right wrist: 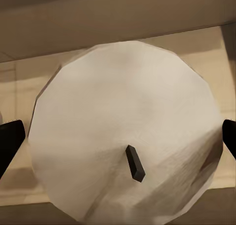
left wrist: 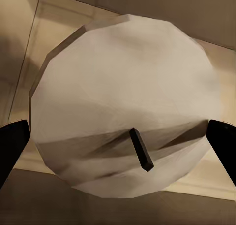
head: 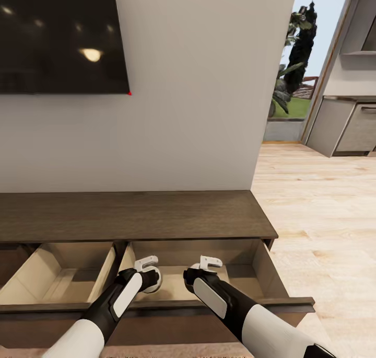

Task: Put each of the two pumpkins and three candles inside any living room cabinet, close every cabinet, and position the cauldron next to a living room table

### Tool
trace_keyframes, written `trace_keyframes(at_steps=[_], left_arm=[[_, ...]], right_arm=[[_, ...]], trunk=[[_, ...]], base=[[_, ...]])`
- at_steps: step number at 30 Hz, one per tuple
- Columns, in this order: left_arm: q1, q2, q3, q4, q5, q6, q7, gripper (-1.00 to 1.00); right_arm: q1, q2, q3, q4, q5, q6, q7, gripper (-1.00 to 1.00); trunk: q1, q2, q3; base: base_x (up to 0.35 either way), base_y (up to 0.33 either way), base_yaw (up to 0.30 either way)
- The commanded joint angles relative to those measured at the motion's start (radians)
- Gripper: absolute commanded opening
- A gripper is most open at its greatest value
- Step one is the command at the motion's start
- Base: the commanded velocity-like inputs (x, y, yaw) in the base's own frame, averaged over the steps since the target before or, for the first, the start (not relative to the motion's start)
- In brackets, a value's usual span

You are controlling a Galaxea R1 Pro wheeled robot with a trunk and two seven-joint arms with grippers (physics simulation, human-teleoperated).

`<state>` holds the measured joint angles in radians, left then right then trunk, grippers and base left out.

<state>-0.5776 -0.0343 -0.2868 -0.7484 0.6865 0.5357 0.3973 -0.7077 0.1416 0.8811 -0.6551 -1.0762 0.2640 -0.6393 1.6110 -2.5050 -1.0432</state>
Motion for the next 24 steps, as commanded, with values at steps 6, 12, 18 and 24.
trace_keyframes(at_steps=[6,12,18,24], left_arm=[[-0.001,0.002,-0.003,-0.002,0.01,0.001,0.01,-1.0],[-0.001,0.002,-0.003,-0.002,0.01,0.001,0.01,-1.0],[-0.001,0.002,-0.002,-0.002,0.01,0.001,0.01,-1.0],[-0.001,0.003,-0.002,-0.002,0.01,0.001,0.011,-1.0]], right_arm=[[-0.001,0.0,0.004,-0.001,-0.002,0.003,-0.006,-1.0],[-0.002,0.0,0.004,-0.002,-0.002,0.004,-0.006,-1.0],[-0.001,0.0,0.004,-0.003,-0.002,0.004,-0.006,-1.0],[-0.001,0.0,0.004,-0.003,-0.002,0.004,-0.006,1.0]], trunk=[[0.001,-0.001,-0.009],[0.001,-0.002,-0.017],[0.002,-0.002,-0.02],[0.002,-0.002,-0.02]], base=[[0.0,0.0,0.0],[0.0,0.0,0.0],[0.0,0.0,0.0],[0.0,0.0,0.0]])
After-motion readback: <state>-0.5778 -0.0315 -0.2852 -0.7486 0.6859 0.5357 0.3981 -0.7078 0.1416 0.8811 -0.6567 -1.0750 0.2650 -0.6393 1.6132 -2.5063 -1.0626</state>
